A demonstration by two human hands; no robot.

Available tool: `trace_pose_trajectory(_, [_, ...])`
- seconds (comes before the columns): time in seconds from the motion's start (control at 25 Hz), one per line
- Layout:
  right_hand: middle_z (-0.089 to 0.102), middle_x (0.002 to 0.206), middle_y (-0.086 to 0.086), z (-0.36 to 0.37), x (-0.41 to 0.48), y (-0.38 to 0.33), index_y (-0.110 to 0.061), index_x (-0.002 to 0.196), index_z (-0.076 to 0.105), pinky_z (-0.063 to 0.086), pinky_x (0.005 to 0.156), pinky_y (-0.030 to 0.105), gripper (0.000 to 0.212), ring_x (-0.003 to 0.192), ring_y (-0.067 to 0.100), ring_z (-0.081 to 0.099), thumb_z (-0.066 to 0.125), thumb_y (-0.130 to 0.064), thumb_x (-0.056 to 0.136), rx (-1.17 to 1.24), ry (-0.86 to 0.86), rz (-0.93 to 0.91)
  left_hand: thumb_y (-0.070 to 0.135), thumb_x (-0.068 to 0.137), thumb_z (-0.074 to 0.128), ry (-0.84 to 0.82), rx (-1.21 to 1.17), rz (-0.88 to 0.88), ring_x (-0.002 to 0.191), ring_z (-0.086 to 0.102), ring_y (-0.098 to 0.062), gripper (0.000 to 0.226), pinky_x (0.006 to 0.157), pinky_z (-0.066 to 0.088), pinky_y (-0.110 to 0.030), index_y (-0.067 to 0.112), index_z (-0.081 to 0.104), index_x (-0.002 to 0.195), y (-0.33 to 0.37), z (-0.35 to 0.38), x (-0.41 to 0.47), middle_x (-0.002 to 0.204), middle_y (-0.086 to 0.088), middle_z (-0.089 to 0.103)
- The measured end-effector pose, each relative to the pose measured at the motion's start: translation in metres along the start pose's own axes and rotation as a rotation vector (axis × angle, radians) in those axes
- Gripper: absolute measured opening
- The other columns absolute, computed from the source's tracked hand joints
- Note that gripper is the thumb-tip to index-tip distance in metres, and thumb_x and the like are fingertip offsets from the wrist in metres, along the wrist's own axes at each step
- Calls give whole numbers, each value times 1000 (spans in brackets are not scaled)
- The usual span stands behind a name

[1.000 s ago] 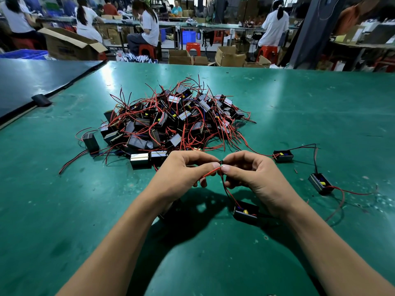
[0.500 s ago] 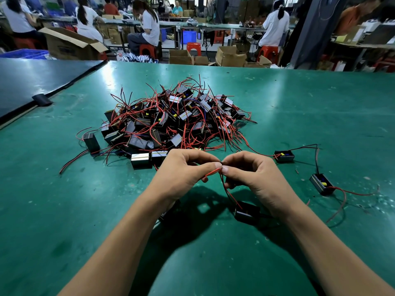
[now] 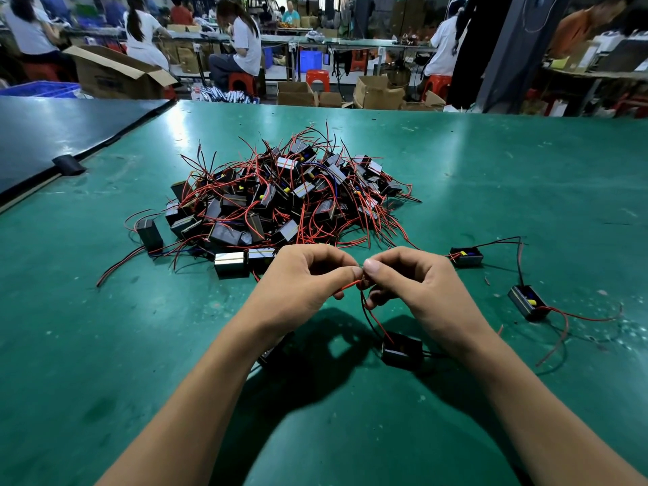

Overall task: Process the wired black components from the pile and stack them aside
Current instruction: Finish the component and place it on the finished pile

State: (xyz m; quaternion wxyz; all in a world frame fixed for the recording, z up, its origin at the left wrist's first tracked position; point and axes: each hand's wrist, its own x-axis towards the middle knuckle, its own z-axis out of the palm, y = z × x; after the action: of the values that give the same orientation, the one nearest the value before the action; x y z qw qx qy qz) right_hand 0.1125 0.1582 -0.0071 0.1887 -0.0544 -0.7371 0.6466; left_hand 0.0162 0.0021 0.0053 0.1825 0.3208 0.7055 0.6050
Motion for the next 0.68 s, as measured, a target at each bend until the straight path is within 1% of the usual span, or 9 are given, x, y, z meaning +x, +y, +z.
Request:
trace_pose_trajectory(0.08, [73,74,5,2,-2,-2,-13,82,73,53,62,22,20,62,16,68,74,-32,84,-104,30,-33,11,88,70,-33,27,-5,56,53,-3,6,57,42,-11,5,72,84,1,0,-1,58,8,62])
trace_pose_trajectory(0.2, [68,66,2,3,-3,-4,-17,77,72,50,59,24,19,57,12,62,74,-33,89,-300,51,-68,8,88,69,-66,64,-10,59,54,-6,6,60,44,-15,7,72,83,1,0,-1,63,3,63])
trace_pose_trajectory(0.32, [64,64,8,4,-3,-6,-17,74,71,47,57,31,21,55,11,54,71,-30,91,-323,59,-56,11,87,71,-74,63,-17,62,55,-9,3,63,46,-20,10,74,86,1,-1,-1,68,-2,66])
trace_pose_trajectory(0.4, [62,63,10,6,-4,-6,-16,73,69,45,56,36,23,55,11,51,70,-29,92,-327,63,-46,15,86,72,-77,86,-27,61,56,-6,6,63,45,-19,12,76,89,0,-2,-2,67,1,67])
trace_pose_trajectory(0.44, [60,61,9,7,-4,-6,-16,72,69,44,55,38,24,55,11,50,70,-29,92,-333,68,-44,18,87,72,-81,97,-33,60,56,-4,8,61,44,-15,13,77,90,0,-2,-2,65,3,67])
trace_pose_trajectory(0.52, [58,59,4,9,-5,-6,-17,71,68,44,55,39,24,55,11,49,70,-29,91,-341,78,-50,19,88,71,-85,102,-39,57,55,-1,8,58,41,-11,14,78,89,-2,-4,-2,61,5,66])
trace_pose_trajectory(0.68, [60,60,3,10,-5,-5,-18,71,68,45,56,36,24,55,11,51,73,-33,89,-380,120,-87,14,89,70,-69,83,-35,58,55,-1,8,59,42,-10,12,77,86,-2,-3,-1,58,9,65])
